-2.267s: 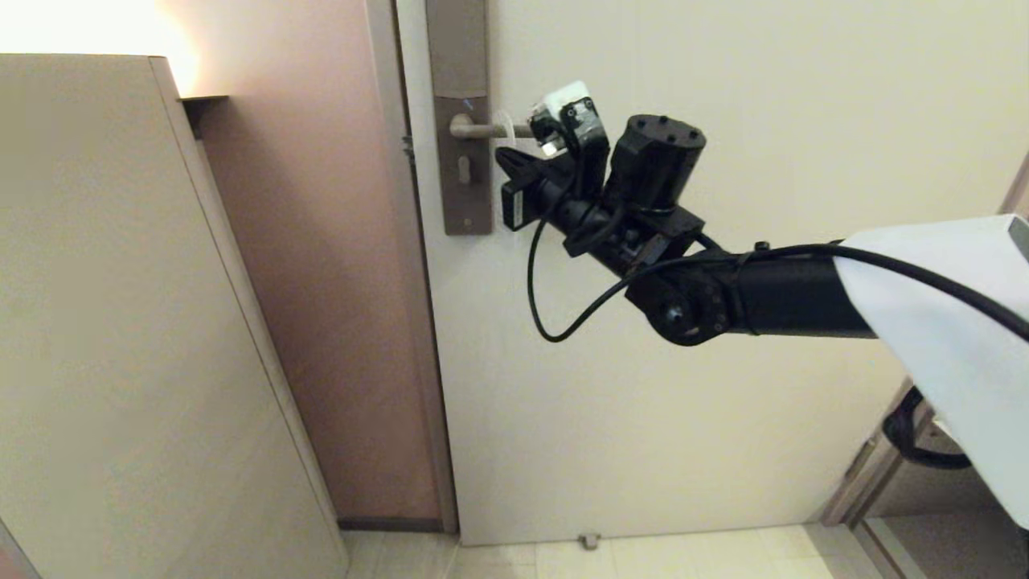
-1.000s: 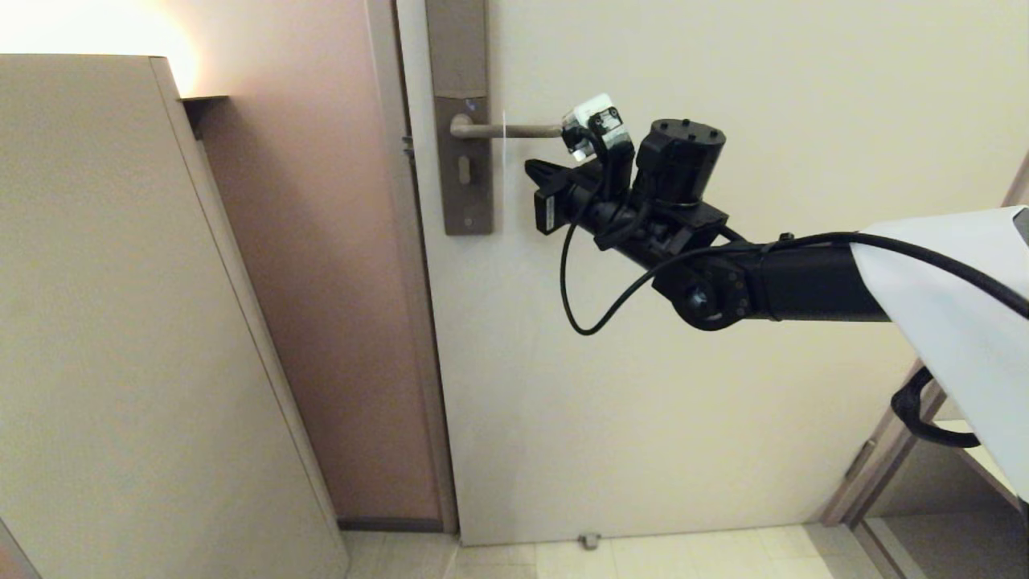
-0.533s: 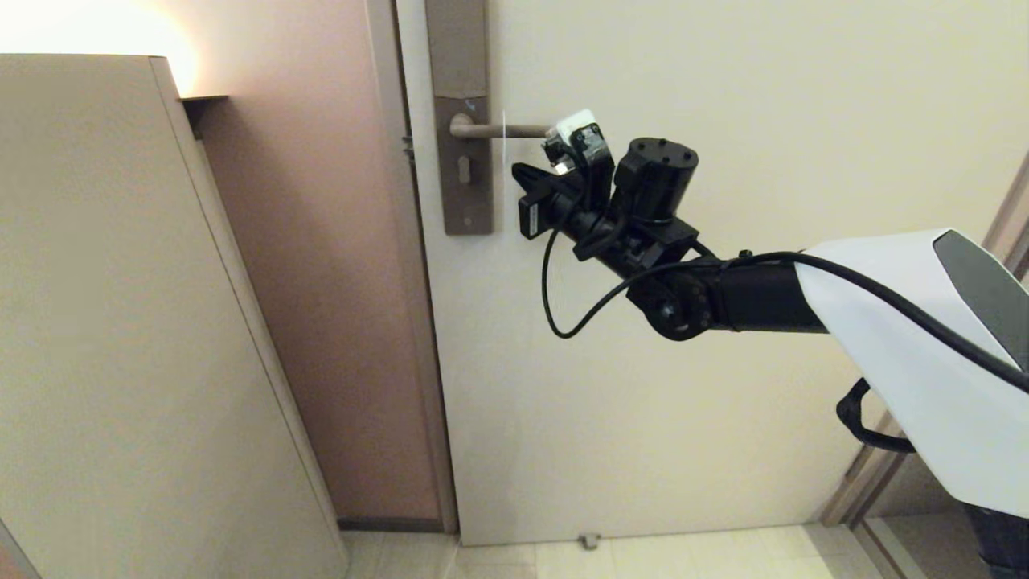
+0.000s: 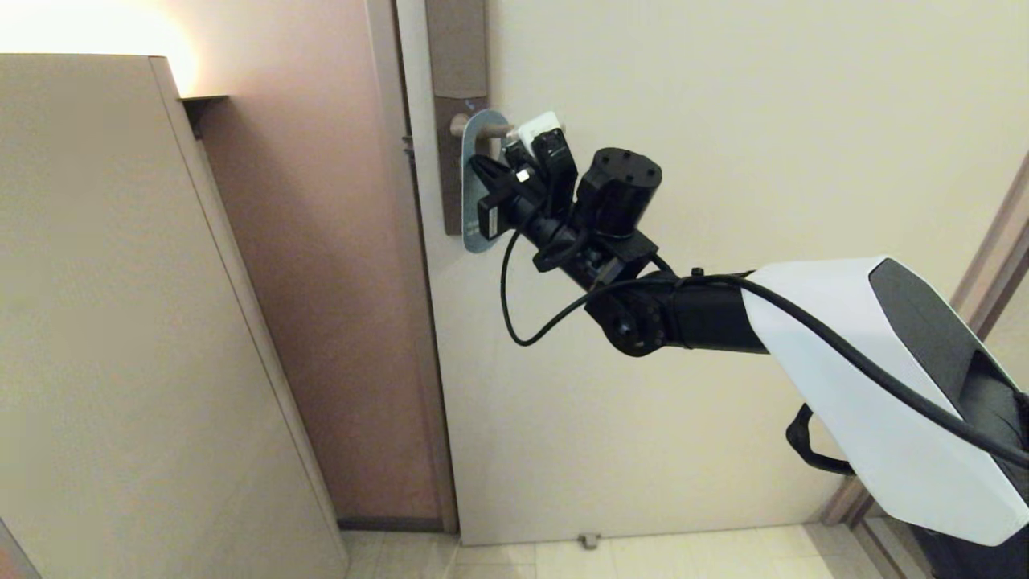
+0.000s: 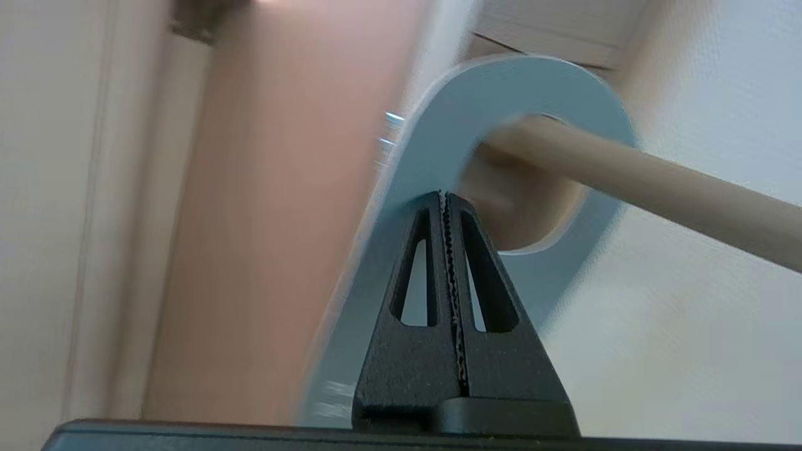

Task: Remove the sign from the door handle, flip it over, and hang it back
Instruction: Hang the sign back with the other side facing out

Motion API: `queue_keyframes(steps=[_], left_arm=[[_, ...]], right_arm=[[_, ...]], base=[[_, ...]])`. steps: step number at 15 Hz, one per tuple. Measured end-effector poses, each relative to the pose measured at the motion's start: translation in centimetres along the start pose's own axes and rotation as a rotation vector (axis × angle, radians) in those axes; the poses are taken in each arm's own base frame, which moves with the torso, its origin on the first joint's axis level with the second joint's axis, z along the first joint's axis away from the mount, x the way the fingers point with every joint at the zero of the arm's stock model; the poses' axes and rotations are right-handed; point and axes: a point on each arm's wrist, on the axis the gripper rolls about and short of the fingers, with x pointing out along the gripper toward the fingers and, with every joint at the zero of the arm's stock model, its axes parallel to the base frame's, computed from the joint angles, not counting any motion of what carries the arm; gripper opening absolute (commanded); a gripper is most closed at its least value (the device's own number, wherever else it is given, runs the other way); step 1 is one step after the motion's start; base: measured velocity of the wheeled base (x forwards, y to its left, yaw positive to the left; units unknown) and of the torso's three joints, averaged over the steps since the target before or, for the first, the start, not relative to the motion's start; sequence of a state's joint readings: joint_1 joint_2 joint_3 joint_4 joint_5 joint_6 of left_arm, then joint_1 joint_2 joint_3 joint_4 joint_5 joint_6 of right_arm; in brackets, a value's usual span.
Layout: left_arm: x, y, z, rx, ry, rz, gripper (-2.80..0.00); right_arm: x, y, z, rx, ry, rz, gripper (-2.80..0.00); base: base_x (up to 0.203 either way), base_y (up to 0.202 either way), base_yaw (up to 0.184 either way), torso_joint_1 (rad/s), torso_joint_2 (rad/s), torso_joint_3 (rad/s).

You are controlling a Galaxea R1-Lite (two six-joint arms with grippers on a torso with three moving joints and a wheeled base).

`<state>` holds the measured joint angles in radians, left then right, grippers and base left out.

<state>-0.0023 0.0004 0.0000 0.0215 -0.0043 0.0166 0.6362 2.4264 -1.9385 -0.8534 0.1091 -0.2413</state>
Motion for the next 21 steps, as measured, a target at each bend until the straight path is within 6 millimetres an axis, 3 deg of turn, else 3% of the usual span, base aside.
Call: queue_keyframes(steps=[7, 14, 21], left_arm=[[0.0, 0.0, 0.0, 0.001, 0.0, 0.0, -2.8], [0.0, 0.0, 0.0, 0.0, 0.0, 0.0, -2.8], [0.0, 0.0, 0.0, 0.0, 0.0, 0.0, -2.8]], right_arm=[[0.4, 2.0, -1.1, -0.03, 0.008, 0.031, -2.8], [0.4, 0.6, -2.0, -0.043, 0.027, -0.019, -2.8], [0.3, 0.2, -1.3, -0.04, 0.018, -0.022, -2.8]], base=[[0.0, 0.0, 0.0, 0.0, 0.0, 0.0], [0.0, 0.0, 0.0, 0.0, 0.0, 0.0], [0.0, 0.0, 0.0, 0.0, 0.0, 0.0]])
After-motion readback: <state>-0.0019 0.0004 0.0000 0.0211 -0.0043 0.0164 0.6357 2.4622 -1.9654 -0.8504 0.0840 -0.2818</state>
